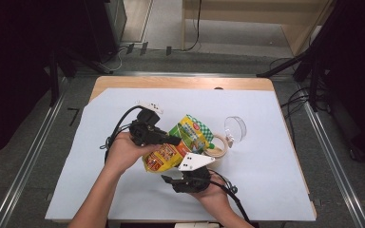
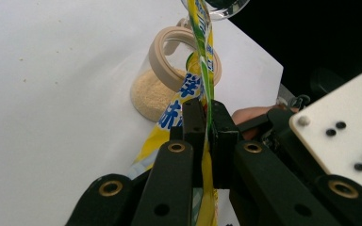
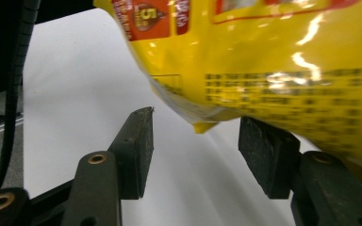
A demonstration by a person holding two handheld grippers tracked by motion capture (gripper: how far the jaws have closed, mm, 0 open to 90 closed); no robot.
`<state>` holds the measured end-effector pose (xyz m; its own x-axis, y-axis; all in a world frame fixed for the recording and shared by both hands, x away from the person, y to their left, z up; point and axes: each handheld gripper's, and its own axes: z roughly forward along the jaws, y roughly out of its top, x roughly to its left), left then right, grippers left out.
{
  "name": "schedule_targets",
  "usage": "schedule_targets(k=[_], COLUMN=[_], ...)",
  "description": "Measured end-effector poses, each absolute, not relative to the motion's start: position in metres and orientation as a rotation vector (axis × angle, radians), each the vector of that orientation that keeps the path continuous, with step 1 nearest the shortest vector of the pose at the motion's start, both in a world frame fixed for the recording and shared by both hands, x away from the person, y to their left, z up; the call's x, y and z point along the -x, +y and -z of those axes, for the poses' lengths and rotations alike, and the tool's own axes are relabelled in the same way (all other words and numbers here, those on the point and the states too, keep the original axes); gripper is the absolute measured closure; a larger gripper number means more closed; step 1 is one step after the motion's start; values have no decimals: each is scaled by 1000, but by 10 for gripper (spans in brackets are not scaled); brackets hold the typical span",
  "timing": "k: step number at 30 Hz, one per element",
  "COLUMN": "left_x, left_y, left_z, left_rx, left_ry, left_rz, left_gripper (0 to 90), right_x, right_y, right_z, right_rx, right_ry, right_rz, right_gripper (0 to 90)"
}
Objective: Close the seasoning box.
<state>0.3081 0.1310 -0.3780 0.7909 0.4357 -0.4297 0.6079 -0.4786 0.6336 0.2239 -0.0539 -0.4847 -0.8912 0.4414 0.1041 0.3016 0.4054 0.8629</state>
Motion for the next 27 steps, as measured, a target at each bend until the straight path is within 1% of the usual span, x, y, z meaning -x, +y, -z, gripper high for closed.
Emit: schedule_targets(k=[7, 14, 22, 27], left_x=[-307, -310, -312, -312], left_y=[133, 140, 152, 158], left_z=[378, 380, 377, 374], left_rx=[-2155, -2114, -2072, -2063], left_ry=[747, 723, 745, 755], left_rz=[246, 288, 293, 273], left_gripper=[887, 899, 898, 898], right_x=[-226, -225, -226, -227], right_y=[-57, -62, -68, -68], right_z=[484, 482, 476, 476], right_rx=[-676, -683, -711, -713], right_ry=[2504, 2481, 2479, 2487], right_rz=[-1486, -1511, -1547, -1535], right_gripper=[471, 472, 463, 462])
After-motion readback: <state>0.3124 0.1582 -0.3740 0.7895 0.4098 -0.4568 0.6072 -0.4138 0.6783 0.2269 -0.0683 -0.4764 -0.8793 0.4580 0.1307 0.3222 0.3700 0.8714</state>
